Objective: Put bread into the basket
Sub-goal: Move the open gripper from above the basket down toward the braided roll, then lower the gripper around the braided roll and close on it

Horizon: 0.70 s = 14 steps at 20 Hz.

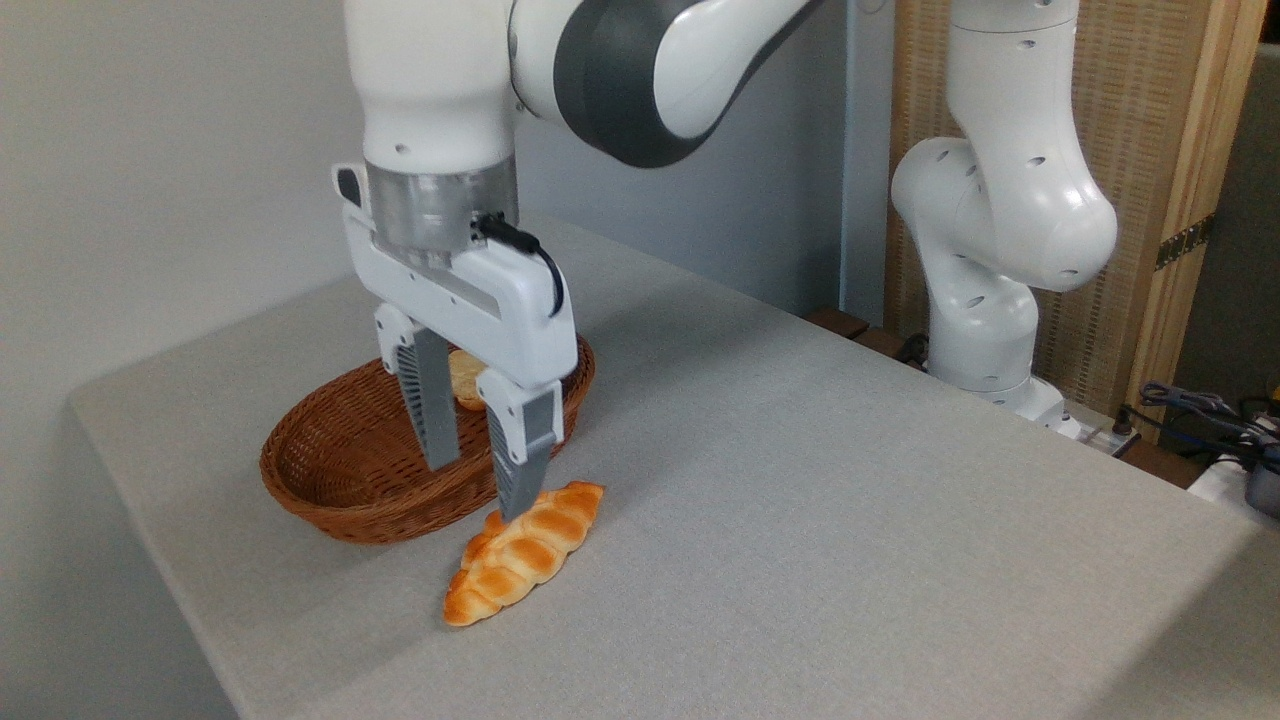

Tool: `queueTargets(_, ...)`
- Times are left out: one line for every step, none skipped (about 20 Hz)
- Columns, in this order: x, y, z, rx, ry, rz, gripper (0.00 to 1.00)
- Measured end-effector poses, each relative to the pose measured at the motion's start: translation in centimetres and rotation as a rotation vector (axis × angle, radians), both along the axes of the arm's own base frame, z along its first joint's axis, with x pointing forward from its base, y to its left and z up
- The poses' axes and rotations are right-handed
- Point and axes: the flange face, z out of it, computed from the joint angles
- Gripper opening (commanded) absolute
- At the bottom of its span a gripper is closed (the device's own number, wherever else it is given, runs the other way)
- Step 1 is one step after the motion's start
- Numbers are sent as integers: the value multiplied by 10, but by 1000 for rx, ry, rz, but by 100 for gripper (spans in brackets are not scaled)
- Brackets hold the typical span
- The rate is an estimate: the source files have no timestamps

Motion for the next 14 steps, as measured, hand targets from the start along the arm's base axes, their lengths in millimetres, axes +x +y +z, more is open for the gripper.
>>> queueTargets(-2,0,-10,1,20,0,100)
queueTargets(-4,0,-18,1,37,0,100)
queueTargets(-5,0,-25,-3,49,2,100)
queueTargets(-6,-1,-30,-15,60,6,100)
queueTargets(-7,-2,-36,-30,72,12,100)
queueTargets(-8,-3,-43,-41,84,16,100)
queueTargets(-9,-4,-49,-51,94,20,100)
queueTargets(-10,-4,-52,-59,100,24,100)
queueTargets(-10,-5,-56,-71,109,29,100)
queueTargets(-10,-6,-61,-76,117,31,100)
queueTargets(-10,-7,-66,-77,125,31,100)
queueTargets(-9,-8,-71,-77,131,32,100)
queueTargets(-7,-9,-76,-75,133,32,100)
queueTargets(-6,-9,-80,-73,134,33,100)
